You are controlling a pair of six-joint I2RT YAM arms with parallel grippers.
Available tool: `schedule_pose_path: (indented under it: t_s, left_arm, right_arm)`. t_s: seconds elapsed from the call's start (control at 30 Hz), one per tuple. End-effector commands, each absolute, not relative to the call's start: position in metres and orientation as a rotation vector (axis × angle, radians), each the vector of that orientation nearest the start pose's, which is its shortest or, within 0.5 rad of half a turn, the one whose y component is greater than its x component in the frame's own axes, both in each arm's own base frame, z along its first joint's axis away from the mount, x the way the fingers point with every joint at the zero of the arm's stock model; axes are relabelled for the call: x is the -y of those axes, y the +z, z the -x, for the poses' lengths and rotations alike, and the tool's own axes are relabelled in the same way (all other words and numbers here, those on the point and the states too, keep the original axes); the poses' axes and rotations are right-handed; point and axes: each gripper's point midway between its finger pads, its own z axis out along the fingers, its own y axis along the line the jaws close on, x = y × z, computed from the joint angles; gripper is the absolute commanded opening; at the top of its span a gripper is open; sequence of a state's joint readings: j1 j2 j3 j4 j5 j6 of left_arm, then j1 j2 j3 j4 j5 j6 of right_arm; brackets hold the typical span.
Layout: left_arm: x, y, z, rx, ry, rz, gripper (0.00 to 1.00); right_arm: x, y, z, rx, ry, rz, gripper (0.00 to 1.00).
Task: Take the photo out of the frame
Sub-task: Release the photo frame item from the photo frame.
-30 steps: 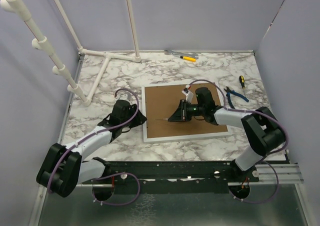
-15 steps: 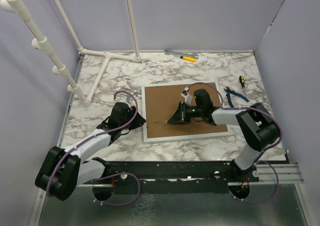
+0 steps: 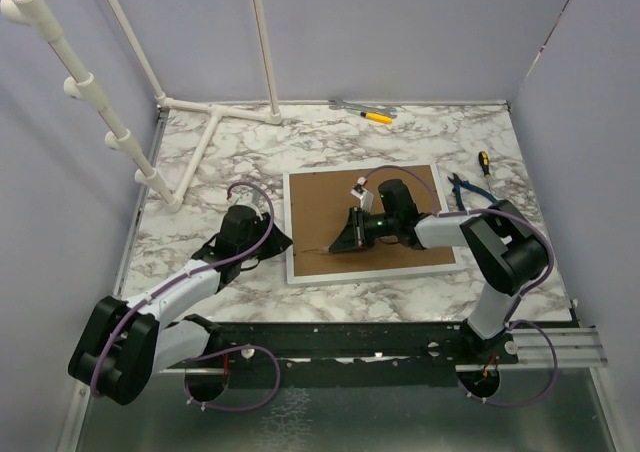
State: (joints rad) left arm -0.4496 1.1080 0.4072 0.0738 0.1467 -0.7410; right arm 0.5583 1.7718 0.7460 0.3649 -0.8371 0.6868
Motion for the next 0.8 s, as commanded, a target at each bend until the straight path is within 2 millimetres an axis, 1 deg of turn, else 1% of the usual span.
schedule_pose_path:
  t_s: [0.0, 0.23, 0.4, 0.5, 0.67, 0.77]
  left_arm:
    - [0.185, 0.061, -0.244, -2.328, -0.832, 0.243, 0.29]
    - [0.186, 0.060, -0.239, -2.333, -0.846, 0.229, 0.28]
    - [0.186, 0.059, -0.237, -2.337, -0.851, 0.225, 0.28]
    - [0.186, 0.058, -0.236, -2.340, -0.851, 0.225, 0.28]
    - [0.186, 0.056, -0.235, -2.346, -0.851, 0.227, 0.26]
    - [0.186, 0.055, -0.234, -2.349, -0.849, 0.230, 0.24]
  right_arm:
    - [-0.319, 0.050, -0.225, -2.451, 1.539, 0.459, 0.01]
    - [-0.318, 0.042, -0.224, -2.381, 1.500, 0.617, 0.01]
    - [-0.317, 0.039, -0.225, -2.339, 1.469, 0.691, 0.01]
    - [-0.319, 0.041, -0.224, -2.308, 1.482, 0.744, 0.01]
    - [-0.319, 0.041, -0.225, -2.293, 1.465, 0.797, 0.01]
    - [-0.321, 0.040, -0.225, -2.299, 1.473, 0.801, 0.01]
